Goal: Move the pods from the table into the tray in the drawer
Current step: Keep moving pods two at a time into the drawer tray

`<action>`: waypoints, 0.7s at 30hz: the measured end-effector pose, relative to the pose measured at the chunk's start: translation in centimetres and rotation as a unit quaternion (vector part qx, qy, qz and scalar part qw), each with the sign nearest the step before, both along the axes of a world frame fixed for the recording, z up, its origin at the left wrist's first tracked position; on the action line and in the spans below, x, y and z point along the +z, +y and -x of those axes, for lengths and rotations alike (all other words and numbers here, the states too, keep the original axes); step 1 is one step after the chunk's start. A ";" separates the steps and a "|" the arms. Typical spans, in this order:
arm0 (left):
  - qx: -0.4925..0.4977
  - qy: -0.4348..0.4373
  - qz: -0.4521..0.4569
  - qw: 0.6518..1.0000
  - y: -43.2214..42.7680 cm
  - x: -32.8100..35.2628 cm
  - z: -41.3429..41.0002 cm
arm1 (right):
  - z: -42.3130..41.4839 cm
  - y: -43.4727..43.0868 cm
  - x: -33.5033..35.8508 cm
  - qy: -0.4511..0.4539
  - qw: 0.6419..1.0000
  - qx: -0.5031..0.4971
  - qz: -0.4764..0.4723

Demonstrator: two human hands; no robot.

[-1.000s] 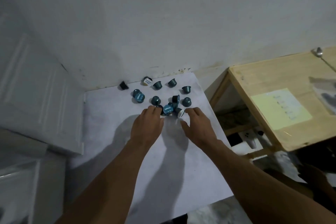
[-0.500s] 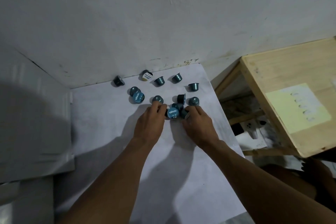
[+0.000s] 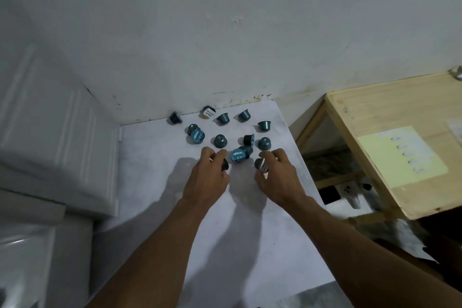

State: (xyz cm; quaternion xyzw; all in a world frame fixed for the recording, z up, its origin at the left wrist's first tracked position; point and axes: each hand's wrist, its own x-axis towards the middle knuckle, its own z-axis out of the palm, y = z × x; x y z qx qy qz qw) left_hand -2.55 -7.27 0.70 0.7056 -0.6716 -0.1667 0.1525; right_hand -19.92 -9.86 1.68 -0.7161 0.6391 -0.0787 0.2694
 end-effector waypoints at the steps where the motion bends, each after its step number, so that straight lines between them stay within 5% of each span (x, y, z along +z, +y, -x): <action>1: 0.016 0.017 0.006 1.000 0.8 0.8 0.3 | 0.0 0.5 0.6 -0.004 1.000 0.007 0.012; 12: 0.140 0.050 0.130 0.980 9.6 8.6 -1.8 | -3.0 6.7 7.6 -0.062 0.974 0.110 0.186; 21: 0.160 0.040 0.188 0.968 18.2 13.6 -9.4 | -11.1 13.4 12.1 -0.094 0.954 0.169 0.231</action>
